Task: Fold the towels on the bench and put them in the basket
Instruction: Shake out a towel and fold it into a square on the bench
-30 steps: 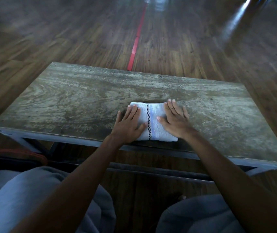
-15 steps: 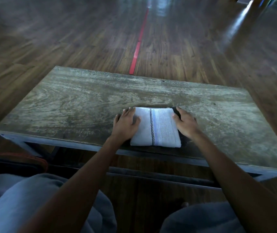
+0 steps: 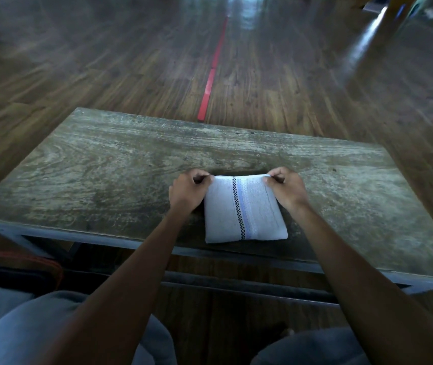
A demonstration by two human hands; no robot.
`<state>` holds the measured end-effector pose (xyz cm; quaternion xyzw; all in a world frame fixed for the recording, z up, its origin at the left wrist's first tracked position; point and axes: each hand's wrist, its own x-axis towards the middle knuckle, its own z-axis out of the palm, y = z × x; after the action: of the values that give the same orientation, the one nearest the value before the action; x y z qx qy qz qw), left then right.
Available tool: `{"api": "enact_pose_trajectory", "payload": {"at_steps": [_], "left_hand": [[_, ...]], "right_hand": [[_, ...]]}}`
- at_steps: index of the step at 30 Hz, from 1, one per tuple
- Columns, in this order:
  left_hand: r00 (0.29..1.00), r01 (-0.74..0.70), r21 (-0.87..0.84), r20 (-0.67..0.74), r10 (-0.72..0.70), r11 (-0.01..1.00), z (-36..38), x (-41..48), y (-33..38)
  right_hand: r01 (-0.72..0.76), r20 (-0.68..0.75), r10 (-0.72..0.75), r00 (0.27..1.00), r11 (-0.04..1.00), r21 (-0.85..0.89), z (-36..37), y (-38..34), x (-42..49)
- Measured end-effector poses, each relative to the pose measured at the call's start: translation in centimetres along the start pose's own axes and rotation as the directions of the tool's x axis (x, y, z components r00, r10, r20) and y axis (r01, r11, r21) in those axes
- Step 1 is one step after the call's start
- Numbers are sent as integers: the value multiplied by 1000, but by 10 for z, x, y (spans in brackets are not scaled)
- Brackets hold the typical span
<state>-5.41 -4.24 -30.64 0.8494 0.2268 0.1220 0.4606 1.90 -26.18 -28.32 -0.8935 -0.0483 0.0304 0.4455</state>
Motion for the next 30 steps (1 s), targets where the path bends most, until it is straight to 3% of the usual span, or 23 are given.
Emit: {"api": "enact_pose_trajectory", "payload": {"at_steps": [6, 9, 14, 17, 21, 25, 30], "left_hand": [[999, -52, 129, 24, 49, 990, 4, -3, 4], [992, -101, 90, 90, 93, 991, 2, 1, -2], [991, -126, 105, 46, 122, 986, 3, 3, -2], [994, -109, 192, 45, 102, 975, 2, -1, 6], [997, -73, 159, 25, 70, 985, 3, -10, 17], [953, -268, 334, -48, 300, 904, 7, -36, 28], [843, -537, 458, 256, 474, 708, 42, -80, 34]], "right_hand": [[96, 89, -100, 991, 994, 55, 1, 4, 3], [78, 80, -85, 993, 993, 86, 1, 6, 5], [43, 47, -47, 998, 996, 81, 1, 5, 9], [25, 50, -24, 998, 999, -33, 6, 2, 10], [74, -20, -84, 996, 944, -322, 3, 3, 5], [148, -30, -170, 985, 922, -359, -10, 3, -23], [-71, -22, 67, 997, 954, -292, -21, 20, -73]]}}
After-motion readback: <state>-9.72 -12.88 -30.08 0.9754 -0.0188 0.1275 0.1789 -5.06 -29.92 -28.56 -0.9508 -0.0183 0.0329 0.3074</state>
